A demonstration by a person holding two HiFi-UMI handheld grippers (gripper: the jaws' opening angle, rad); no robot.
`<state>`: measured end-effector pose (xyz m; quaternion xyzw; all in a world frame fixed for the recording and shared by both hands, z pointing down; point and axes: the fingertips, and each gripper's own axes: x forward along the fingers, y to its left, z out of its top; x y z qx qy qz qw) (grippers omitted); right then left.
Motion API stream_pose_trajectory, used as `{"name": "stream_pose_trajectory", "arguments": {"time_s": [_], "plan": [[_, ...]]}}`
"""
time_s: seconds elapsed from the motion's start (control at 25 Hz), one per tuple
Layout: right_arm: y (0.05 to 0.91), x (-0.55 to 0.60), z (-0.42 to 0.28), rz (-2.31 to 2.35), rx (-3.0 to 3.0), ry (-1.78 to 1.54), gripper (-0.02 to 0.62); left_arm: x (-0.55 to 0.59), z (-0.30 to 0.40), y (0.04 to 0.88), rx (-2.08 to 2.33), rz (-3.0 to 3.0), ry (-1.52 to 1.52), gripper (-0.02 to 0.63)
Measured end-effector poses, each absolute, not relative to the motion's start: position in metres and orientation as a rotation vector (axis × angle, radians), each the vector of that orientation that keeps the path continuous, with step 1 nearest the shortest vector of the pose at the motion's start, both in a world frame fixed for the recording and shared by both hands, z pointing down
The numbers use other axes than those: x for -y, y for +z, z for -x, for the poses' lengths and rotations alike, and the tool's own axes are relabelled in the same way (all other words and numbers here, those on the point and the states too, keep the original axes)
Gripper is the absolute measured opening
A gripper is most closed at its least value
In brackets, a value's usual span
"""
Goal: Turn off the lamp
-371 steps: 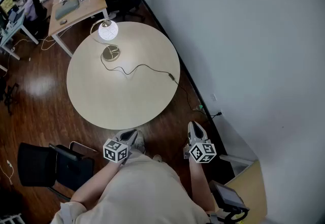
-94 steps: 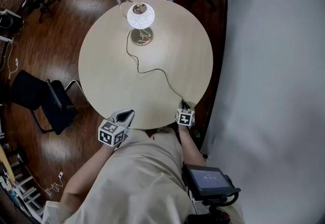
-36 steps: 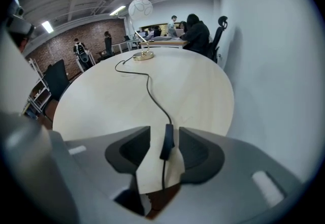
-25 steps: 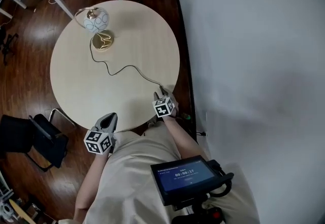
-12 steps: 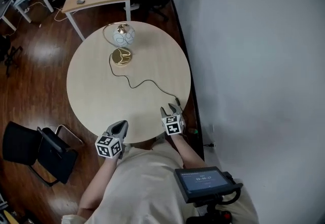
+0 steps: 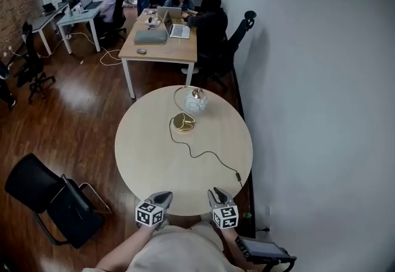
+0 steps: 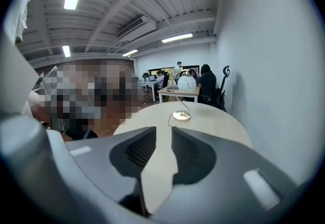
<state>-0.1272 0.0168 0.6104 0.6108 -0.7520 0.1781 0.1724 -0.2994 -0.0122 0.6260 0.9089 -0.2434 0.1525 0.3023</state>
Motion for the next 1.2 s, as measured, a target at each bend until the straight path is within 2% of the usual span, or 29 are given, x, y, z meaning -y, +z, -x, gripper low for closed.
{"name": "stream_pose_trajectory", "arguments": {"time_s": [0.28,0.6,0.72,1.2], "plan": [[0.583,-0.038,0.182,-1.815,2.165,0.415,0.083,-0.014,0.353,0.652,0.648,-2.386,0.433,0.0],[0.611,-0.061,0.205,-1.765,2.117,0.416,0.074,-0.03,0.376,0.662,0.663,-2.373,0.434,0.0],[0.61,-0.058,0.211,-1.749,2.115,0.389,0.005,-0.027,0.387,0.658,0.68,-2.368,0.432,0.0],[0.611,-0.04,0.248,-1.678,2.202,0.418,0.005,-0.039,0.406,0.664,0.711,-2.347,0.459,0.0]]}}
